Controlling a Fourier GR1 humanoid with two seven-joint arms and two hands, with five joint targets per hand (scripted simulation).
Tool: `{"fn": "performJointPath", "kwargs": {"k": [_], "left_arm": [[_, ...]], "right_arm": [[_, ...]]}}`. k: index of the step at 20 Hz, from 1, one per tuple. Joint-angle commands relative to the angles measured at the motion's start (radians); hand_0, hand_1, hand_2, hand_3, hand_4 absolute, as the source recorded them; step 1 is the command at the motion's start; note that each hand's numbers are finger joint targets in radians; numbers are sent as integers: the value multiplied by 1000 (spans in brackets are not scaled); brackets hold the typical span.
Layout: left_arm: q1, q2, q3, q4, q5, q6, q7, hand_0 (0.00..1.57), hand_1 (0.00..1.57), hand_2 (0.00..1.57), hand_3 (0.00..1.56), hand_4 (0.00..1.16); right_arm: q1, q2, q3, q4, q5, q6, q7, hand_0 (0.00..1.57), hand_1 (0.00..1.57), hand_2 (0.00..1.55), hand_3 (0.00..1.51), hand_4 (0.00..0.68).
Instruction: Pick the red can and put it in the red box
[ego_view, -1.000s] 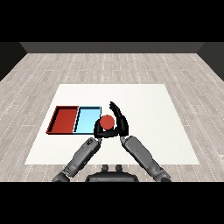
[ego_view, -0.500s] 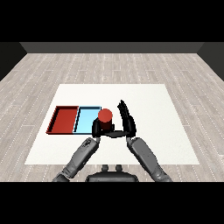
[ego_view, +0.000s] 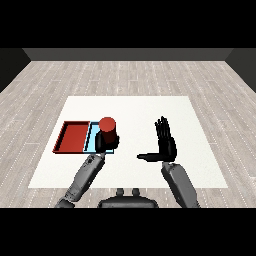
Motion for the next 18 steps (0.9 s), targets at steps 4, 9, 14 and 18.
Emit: {"fn": "performJointPath", "kwargs": {"k": [4,9,14,18], "left_arm": [[-25,178,137,-74,-4,-18,143,1571,1571,1571,1476,1136],[-41,261,189,19,-64,-23,158,1571,1571,1571,1486,1109],[-1,381,223,184,-109,-50,201,1571,1571,1540,1471,1112],[-123,459,250,455,-139,-114,269,1571,1571,1559,1493,1059]], "right_arm": [[164,-92,-98,-97,-63,96,-33,0,0,0,0,0],[185,-92,-147,-38,-64,90,-15,0,0,0,0,0],[202,-53,-142,32,-67,110,-87,0,0,0,0,0],[207,-98,-185,26,-88,124,-41,0,0,0,0,0]]}}
